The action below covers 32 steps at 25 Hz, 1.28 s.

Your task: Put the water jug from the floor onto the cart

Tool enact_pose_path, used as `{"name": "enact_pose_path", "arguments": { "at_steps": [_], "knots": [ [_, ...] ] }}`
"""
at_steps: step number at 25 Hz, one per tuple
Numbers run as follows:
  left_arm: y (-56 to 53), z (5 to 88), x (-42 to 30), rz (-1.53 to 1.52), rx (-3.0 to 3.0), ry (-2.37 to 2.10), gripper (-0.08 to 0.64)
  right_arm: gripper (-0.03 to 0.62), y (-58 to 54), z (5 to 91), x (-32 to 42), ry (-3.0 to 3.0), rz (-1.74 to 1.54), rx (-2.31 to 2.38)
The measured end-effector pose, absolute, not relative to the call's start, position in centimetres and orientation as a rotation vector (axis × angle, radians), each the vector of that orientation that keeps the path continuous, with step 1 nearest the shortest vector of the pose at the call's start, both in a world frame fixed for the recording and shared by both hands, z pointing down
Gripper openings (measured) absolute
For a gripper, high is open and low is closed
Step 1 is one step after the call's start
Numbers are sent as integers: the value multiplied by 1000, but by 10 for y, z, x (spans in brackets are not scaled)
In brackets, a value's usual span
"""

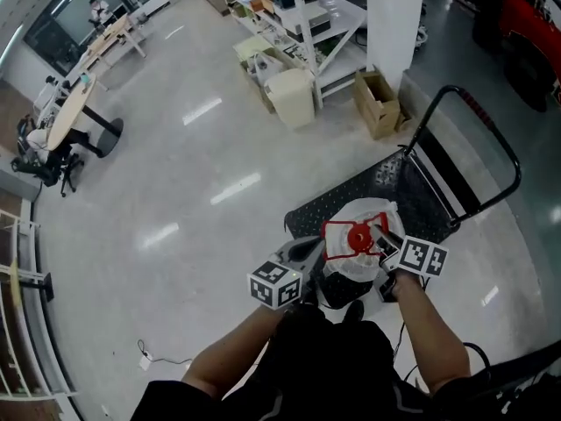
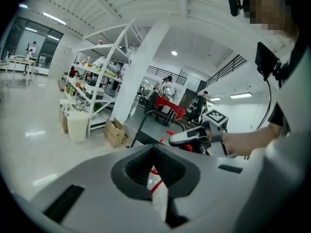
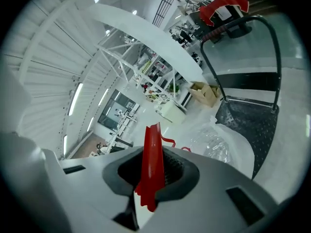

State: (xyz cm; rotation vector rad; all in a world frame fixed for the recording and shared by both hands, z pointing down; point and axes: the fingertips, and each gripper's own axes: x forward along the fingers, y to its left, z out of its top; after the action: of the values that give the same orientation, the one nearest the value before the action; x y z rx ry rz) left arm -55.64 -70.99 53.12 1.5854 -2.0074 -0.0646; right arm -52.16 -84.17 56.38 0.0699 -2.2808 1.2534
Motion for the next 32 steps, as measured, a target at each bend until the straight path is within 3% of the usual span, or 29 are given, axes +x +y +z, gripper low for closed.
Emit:
{"name": "enact_pose_path", "arguments": {
  "at_steps": [14, 21, 32],
  "knots": [
    [-676, 581, -664, -76, 1498, -1945, -11, 55, -832, 661, -632, -2139, 1306, 190],
    [-666, 608, -674, -49, 1491, -1899, -11, 55, -835, 720, -627, -2062, 1331, 255],
    [-685, 606, -661, -50, 1537, -1861, -11, 55, -872, 737, -598, -2057, 1390, 321]
  ]
}}
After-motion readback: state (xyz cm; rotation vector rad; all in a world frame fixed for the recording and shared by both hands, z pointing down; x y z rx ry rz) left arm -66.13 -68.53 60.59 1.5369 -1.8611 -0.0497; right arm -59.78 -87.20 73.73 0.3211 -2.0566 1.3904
